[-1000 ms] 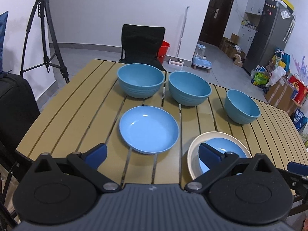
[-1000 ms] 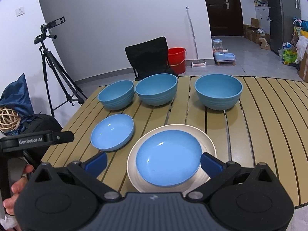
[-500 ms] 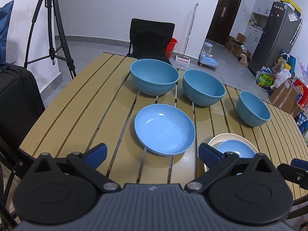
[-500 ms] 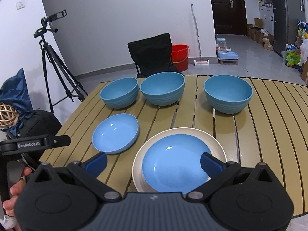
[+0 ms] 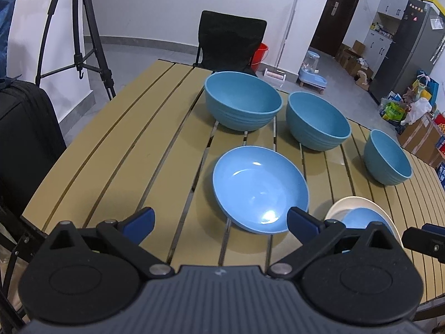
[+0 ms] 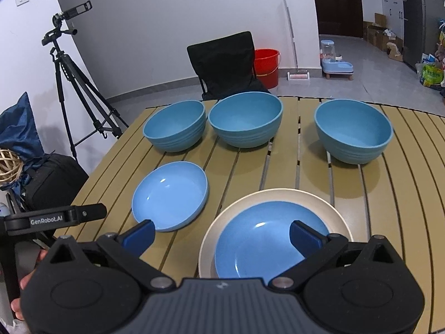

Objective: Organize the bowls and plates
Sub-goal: 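Withdraw both grippers and move them to the other light-blue plate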

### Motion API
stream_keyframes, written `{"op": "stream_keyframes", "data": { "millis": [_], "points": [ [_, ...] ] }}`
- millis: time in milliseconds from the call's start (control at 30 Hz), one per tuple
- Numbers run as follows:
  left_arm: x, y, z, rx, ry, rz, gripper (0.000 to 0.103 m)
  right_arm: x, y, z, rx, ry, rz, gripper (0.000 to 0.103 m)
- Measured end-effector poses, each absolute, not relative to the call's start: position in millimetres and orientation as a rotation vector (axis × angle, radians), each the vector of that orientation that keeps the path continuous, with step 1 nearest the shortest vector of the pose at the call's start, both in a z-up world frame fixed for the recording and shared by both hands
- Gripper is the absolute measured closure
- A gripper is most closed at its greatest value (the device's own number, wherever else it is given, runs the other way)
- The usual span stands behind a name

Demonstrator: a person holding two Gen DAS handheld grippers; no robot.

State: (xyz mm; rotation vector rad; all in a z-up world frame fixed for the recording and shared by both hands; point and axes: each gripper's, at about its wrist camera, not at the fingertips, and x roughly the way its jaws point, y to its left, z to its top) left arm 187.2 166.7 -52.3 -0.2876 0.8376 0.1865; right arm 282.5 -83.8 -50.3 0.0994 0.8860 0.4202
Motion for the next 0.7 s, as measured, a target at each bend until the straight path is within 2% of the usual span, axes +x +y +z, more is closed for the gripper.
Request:
{"op": "stream_keyframes", "data": {
  "millis": [700],
  "points": [
    [246.0,198.8,-83.9,-0.281,0.901,0.201,0.000,353.1,-23.2,-84.0,0.048,0.978,0.434,0.000]
  ]
}}
